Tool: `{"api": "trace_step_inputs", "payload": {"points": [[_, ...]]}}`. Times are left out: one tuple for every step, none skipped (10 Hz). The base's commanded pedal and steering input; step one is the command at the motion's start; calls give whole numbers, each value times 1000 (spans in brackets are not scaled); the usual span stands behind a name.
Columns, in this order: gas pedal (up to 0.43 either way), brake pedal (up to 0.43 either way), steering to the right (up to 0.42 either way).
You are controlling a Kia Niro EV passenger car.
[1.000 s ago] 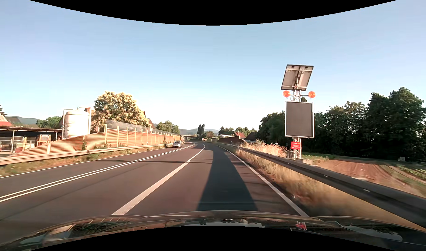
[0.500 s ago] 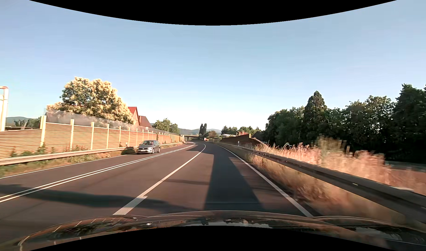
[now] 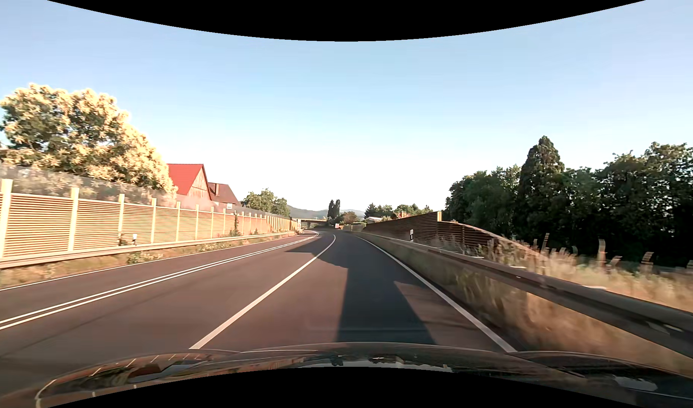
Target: Follow the waypoints while adhering to traffic rules and regulations
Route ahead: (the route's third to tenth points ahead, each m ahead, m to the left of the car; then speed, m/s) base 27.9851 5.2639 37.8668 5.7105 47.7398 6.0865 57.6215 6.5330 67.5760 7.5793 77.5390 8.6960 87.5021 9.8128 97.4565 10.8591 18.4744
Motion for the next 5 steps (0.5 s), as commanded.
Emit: {"api": "trace_step_inputs", "payload": {"points": [[311, 0, -8], [311, 0, -8], [311, 0, -8], [311, 0, -8], [311, 0, -7]]}}
